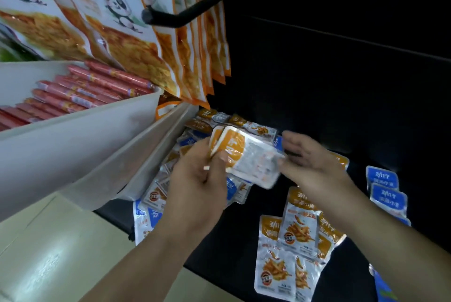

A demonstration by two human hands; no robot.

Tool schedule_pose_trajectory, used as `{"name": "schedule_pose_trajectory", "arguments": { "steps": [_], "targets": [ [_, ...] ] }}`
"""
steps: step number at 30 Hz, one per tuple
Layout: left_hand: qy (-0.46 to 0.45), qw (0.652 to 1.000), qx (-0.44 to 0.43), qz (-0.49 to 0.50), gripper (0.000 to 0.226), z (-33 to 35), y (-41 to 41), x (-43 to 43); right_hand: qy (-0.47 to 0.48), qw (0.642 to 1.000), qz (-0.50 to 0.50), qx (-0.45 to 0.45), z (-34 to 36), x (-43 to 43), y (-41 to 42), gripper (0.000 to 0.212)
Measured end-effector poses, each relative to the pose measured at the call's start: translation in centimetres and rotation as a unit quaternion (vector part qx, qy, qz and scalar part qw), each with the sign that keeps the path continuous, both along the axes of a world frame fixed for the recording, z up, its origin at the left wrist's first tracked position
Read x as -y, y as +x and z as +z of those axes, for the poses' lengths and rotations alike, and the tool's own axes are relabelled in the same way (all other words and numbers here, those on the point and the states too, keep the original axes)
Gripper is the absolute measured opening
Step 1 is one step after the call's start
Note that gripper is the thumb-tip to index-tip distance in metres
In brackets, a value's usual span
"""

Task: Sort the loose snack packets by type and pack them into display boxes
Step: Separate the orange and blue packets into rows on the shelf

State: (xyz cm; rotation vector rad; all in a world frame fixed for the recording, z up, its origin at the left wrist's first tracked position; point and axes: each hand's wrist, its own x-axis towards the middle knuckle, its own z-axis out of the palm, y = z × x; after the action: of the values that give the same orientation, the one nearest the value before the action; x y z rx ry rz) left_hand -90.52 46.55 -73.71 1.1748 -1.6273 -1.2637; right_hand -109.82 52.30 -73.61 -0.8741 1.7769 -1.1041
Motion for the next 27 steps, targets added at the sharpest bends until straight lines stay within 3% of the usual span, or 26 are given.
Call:
{"name": "schedule_pose_trajectory", "arguments": {
  "steps": [2,4,8,10,13,15,19,23,27],
  "targets": [
    [0.054,0.998,-0.014,-0.021,0.02,0.2,-0.7,-1.0,0.007,0.998,0.028,0.06,1.7,-2.1,0.3,0.052],
    [0.099,0.994,-0.021,-0.04,0.016,0.0,-1.5,-2.2,0.034,0.997,0.018,0.06,2.3,-4.1,0.1,0.053],
    [0.207,0.977,-0.031,-0.043,0.012,-0.6,-3.1,-4.4,0.036,0.995,-0.07,0.057,2.2,-7.6,-0.4,0.039],
    [0.252,0.967,-0.027,-0.005,0.026,-1.4,-3.6,-5.1,0.022,0.991,-0.122,0.057,1.9,-9.1,-0.5,0.031],
    [0.277,0.961,0.017,0.021,0.029,-1.9,-4.8,-6.6,0.002,0.983,-0.177,-0.04,0.9,-11.3,-0.3,0.021],
    [0.338,0.94,-0.024,-0.035,0.026,-1.4,-6.2,-8.4,-0.01,0.977,-0.166,-0.133,0.4,-12.4,-0.1,0.02],
    [0.41,0.891,-0.105,-0.165,0.046,-0.7,-8.8,-10.7,-0.085,0.961,-0.113,-0.239,-1.3,-14.3,-0.3,0.021],
    [0.437,0.873,-0.143,-0.165,0.051,-1.5,-9.9,-11.5,-0.122,0.941,-0.078,-0.305,-2.7,-15.9,-1.5,0.01],
    [0.411,0.891,-0.127,-0.146,0.026,-2.5,-9.9,-12.4,-0.149,0.946,-0.024,-0.286,-3.1,-17.4,-2.0,0.024]
  ]
}}
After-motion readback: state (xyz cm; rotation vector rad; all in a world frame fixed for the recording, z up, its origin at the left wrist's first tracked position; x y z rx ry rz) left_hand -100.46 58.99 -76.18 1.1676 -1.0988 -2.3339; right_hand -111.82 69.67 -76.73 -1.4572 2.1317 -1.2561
